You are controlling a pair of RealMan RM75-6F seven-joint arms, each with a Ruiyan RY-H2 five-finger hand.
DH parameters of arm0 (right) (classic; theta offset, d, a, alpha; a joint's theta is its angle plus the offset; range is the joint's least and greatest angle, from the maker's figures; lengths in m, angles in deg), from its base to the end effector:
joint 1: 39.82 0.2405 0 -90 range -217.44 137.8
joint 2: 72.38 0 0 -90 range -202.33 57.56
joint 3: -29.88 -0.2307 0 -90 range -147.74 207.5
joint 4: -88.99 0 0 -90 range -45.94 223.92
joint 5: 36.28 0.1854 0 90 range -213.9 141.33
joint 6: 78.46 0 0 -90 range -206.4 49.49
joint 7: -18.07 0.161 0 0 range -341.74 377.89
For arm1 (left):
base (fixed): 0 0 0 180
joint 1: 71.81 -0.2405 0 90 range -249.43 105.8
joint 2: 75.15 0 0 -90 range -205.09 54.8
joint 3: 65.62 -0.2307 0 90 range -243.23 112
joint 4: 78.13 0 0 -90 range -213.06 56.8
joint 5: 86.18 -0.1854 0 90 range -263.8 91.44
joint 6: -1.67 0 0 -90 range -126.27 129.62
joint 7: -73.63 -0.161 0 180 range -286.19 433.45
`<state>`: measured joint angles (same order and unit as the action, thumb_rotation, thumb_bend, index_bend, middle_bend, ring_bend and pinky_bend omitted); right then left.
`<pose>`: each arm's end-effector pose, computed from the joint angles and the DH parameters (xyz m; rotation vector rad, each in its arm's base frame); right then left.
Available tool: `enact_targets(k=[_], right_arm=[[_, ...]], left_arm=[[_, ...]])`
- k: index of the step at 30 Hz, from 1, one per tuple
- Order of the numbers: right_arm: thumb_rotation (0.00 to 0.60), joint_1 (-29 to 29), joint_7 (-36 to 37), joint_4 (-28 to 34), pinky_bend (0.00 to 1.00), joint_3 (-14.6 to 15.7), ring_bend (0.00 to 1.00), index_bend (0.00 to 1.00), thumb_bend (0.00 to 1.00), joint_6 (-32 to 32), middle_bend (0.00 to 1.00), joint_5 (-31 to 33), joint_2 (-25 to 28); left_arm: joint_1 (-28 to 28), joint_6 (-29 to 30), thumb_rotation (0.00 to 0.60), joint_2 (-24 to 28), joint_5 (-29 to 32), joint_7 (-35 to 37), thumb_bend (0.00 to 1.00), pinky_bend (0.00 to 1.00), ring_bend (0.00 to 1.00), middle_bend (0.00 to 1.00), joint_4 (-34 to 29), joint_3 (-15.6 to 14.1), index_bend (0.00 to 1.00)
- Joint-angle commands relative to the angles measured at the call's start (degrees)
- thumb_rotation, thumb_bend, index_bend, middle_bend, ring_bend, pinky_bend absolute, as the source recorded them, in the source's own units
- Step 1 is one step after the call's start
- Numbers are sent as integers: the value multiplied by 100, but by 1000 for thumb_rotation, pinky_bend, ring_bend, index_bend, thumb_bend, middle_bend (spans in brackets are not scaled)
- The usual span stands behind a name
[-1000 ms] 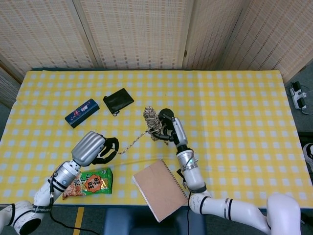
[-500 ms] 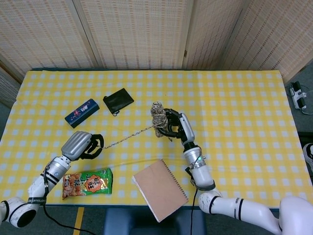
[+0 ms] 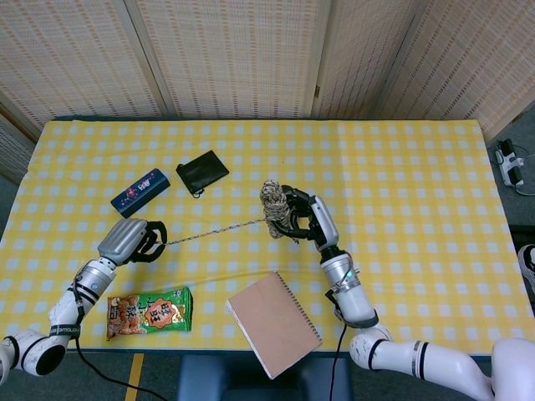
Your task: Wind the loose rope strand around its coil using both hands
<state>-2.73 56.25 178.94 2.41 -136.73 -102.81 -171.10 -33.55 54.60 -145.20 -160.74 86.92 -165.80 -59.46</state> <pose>-0.0608 -0.3418 0.0177 0.9803 -2.0481 1.9229 -0.1803 0.3374 0.0848 -1.7647 -1.2115 -1.0324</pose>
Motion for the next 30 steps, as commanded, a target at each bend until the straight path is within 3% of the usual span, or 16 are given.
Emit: enact_targets(k=[1,8,16,23,30], right_arm=[[600,-29,59,29,816,77,876,948,674,-20,811,-138,56],[600,58,-18,-10,817,412,872,949,674,-63,811,-878,213],[600,235,-632,86,816,817,871,948,674,-151,811,-1523,346],[600,401,-1263,215,816,1043,874,949,674,62,811,-1579,511],[600,642,-1930,396,817,1112,876,948,674,477,811,-1216,564]], left_arm=[[7,-47,600,-21,48,-30,586,781,830,912,33,24,702],[161,-151,600,79,6,-262,586,781,830,912,-119,153,702],[583,-396,600,271,124,-1055,586,781,830,912,-528,412,702],[883,-414,600,339,351,-1821,586,780,830,912,-899,611,701],[1055,45,600,189,320,-2948,585,781,835,912,-1096,698,694]])
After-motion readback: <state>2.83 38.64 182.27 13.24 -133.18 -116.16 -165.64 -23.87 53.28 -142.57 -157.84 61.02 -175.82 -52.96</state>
